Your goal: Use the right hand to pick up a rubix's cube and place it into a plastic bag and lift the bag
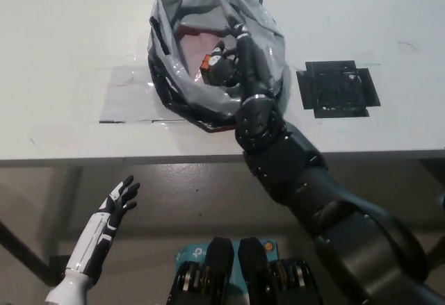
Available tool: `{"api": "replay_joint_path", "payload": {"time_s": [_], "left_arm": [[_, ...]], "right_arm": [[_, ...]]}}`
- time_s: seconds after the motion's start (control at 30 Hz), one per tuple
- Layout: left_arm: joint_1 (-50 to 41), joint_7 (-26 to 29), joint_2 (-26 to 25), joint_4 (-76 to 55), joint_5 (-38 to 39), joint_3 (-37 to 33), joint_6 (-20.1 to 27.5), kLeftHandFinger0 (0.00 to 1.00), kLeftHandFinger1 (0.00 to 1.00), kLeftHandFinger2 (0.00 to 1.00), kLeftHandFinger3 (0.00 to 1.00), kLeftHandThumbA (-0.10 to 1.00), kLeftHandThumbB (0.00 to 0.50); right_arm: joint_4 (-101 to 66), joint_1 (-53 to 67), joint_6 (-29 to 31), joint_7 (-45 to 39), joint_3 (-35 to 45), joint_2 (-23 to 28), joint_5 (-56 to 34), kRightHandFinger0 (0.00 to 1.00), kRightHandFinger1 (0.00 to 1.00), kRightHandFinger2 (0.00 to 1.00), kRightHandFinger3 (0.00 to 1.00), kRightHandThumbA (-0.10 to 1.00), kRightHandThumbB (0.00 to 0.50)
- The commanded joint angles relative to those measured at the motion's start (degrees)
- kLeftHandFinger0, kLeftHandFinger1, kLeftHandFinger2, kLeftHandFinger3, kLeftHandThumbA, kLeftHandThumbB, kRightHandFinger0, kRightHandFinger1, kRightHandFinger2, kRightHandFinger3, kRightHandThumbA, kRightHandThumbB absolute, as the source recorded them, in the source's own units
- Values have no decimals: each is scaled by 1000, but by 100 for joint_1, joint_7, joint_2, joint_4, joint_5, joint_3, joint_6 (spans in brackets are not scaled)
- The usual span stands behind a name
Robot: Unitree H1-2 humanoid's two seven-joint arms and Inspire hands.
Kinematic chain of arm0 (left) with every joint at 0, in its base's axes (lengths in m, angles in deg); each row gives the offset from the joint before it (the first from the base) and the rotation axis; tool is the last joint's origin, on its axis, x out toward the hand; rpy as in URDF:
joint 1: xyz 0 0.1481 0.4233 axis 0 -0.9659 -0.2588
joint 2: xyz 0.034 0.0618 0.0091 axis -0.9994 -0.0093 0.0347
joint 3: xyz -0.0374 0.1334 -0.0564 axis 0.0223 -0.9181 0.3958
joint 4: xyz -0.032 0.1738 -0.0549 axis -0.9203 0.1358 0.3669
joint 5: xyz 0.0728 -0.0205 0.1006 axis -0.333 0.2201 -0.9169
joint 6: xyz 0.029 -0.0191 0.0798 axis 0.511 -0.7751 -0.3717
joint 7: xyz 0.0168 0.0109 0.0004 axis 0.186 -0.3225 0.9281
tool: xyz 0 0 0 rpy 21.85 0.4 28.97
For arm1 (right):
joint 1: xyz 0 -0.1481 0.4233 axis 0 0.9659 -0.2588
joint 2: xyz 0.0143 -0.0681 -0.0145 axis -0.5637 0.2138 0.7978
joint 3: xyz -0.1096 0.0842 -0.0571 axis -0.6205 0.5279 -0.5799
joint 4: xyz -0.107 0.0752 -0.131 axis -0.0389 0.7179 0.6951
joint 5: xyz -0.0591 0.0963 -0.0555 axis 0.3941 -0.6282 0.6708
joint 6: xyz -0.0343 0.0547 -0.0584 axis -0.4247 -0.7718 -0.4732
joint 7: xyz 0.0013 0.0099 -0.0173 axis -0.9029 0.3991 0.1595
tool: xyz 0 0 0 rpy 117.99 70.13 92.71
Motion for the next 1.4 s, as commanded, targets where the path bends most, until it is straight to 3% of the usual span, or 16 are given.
{"api": "replay_joint_path", "payload": {"time_s": [0.0, 0.07, 0.23, 0.47, 0.6, 0.7, 0.83, 0.93, 1.23, 1.37], "left_arm": [[80, -61, -69, -138, 78, 43, 179, 979, 1000, 1000, 1000, 1000, 231], [67, -76, -79, -159, 104, 48, 138, 984, 1000, 1000, 1000, 1000, 227], [17, -105, -83, -151, 111, 23, 185, 965, 1000, 1000, 1000, 1000, 207], [24, -87, -80, -139, 49, 1, 225, 940, 1000, 1000, 1000, 1000, 204], [50, -117, -91, -145, 116, 2, 178, 936, 1000, 1000, 1000, 1000, 210], [38, -136, -97, -174, 153, 3, 150, 936, 1000, 1000, 1000, 1000, 205], [18, -103, -71, -222, 152, 24, 72, 937, 1000, 1000, 1000, 1000, 207], [55, -97, -76, -190, 122, 20, 106, 930, 1000, 1000, 1000, 1000, 201], [35, -92, -78, -191, 67, 2, 102, 937, 1000, 1000, 1000, 1000, 216], [45, -110, -92, -190, 87, 3, 95, 938, 1000, 1000, 1000, 1000, 219]], "right_arm": [[-471, -474, 402, 1414, -555, 286, 1180, 1000, 1000, 1000, 1000, 589, 295], [-999, -454, 456, 1598, -635, 441, 1426, 1000, 1000, 1000, 1000, 662, 271], [-2304, -408, 101, 1832, -782, 831, 2074, 1000, 1000, 1000, 1000, 659, 294], [-3259, -359, -127, 1578, -853, 1011, 2472, 1000, 1000, 1000, 1000, 771, 317], [-3108, -334, -188, 1514, -829, 979, 2504, 1000, 1000, 1000, 1000, 716, 324], [-2876, -292, -379, 1218, -780, 960, 2439, 1000, 1000, 1000, 1000, 762, 330], [-2245, -305, -602, 928, -766, 958, 2379, 1000, 1000, 1000, 1000, 808, 405], [-1998, -322, -744, 607, -709, 952, 2256, 1000, 1000, 1000, 1000, 811, 427], [-908, -330, -896, 33, -579, 858, 1974, 1000, 1000, 1000, 1000, 747, 462], [-494, -367, -826, -193, -432, 834, 1782, 1000, 1000, 1000, 1000, 771, 474]]}}
